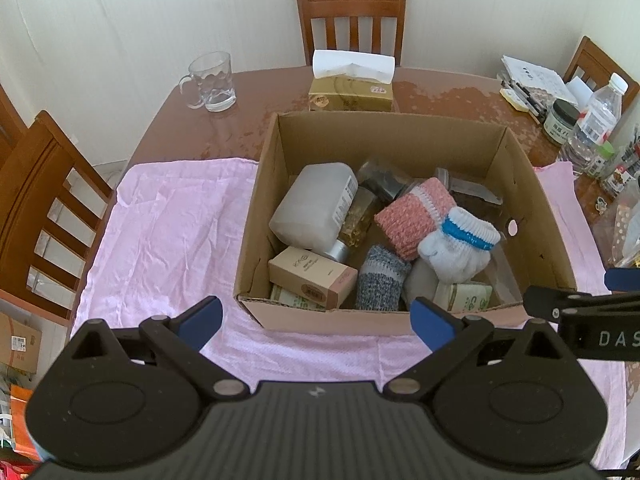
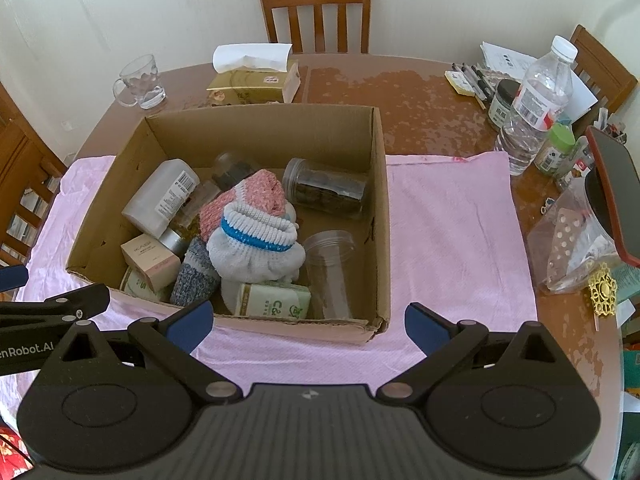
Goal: Organize objects
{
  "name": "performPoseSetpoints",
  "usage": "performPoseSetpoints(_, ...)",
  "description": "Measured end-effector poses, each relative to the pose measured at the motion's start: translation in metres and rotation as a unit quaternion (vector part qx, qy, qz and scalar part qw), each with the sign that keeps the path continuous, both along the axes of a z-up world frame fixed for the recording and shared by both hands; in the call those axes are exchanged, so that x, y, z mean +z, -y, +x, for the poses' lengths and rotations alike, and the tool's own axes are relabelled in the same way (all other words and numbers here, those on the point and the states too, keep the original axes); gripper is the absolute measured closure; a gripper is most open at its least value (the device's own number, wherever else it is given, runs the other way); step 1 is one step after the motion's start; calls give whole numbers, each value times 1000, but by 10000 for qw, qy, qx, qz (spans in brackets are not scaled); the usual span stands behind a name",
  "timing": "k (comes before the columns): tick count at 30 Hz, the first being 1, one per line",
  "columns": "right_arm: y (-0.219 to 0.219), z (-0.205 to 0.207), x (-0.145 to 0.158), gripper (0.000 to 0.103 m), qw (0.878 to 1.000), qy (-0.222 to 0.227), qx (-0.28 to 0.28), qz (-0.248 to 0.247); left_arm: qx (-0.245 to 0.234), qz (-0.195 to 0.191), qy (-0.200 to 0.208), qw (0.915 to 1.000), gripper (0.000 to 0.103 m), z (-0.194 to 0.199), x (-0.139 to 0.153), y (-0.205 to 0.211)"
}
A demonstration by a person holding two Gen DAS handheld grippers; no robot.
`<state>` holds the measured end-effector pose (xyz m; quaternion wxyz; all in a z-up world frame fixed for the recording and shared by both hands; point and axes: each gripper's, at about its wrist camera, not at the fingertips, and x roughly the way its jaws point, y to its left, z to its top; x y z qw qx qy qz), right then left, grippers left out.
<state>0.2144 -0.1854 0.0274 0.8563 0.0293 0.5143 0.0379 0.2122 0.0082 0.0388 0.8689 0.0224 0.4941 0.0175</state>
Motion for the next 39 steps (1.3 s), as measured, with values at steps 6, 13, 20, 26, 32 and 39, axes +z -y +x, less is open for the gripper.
performPoseSetpoints(6,0,0,0,0,10000,6,-1,-2,-11,24,16,10000,3,1,1,1)
performPoseSetpoints(13,1,1,0,0,10000,-1,-2,-5,-10,22,15,10000,3,1,1,2)
performPoseSetpoints(20,0,1,0,0,10000,-6,0,-9,-14,16,20,10000,3,1,2,2)
performPoseSetpoints(26,0,1,0,0,10000,-11,-2,-9,-13,11,11,10000,3,1,2,2)
performPoseSetpoints(32,0,1,0,0,10000,-15,-3,-4,-14,10,8,10000,3,1,1,3)
performPoseSetpoints(39,1,0,0,0,10000,-20,-1,-10,-1,32,6,10000,3,0,2,2)
